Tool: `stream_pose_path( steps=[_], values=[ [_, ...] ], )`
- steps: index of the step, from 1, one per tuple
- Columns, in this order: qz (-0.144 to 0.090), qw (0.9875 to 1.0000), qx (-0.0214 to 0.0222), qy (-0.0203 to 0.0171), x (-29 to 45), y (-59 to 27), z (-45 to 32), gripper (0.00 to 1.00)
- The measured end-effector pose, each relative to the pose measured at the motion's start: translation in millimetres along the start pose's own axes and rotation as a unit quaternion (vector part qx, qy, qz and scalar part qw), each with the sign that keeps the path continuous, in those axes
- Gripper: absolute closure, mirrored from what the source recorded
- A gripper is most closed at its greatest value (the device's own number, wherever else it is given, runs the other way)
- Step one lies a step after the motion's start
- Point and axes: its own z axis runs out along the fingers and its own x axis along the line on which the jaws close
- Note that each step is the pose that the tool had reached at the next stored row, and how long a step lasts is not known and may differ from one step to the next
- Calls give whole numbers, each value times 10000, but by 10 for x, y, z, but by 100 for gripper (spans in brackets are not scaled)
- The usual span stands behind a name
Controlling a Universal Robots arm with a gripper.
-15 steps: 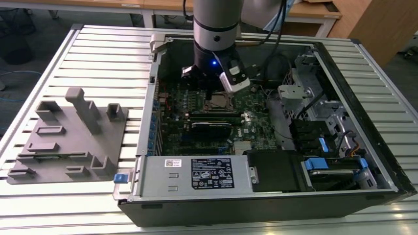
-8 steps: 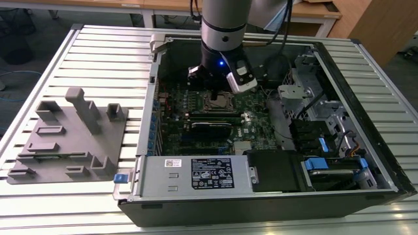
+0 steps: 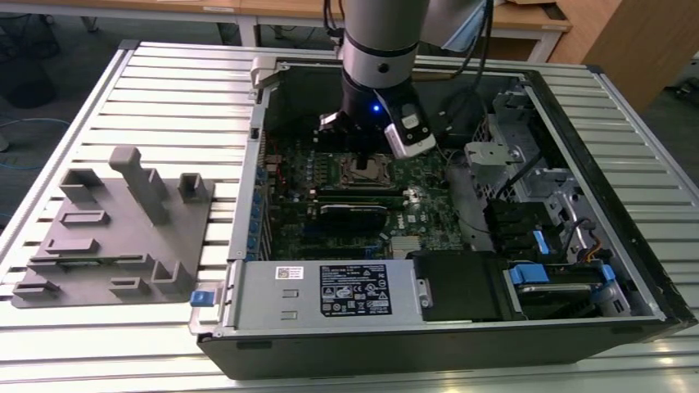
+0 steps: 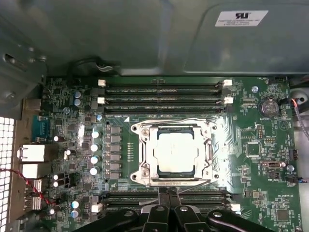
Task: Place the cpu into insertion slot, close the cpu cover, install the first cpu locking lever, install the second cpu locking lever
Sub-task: 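Install the second cpu locking lever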
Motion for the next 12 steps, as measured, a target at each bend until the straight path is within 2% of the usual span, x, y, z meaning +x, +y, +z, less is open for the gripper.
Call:
stream_pose_path(
  steps=[4,5,12],
  values=[
    [0,10000,-1,0,0,-31,39,89],
    [0,10000,0,0,1,-49,77,89],
    [1,10000,0,0,7,-92,131,89]
  ],
)
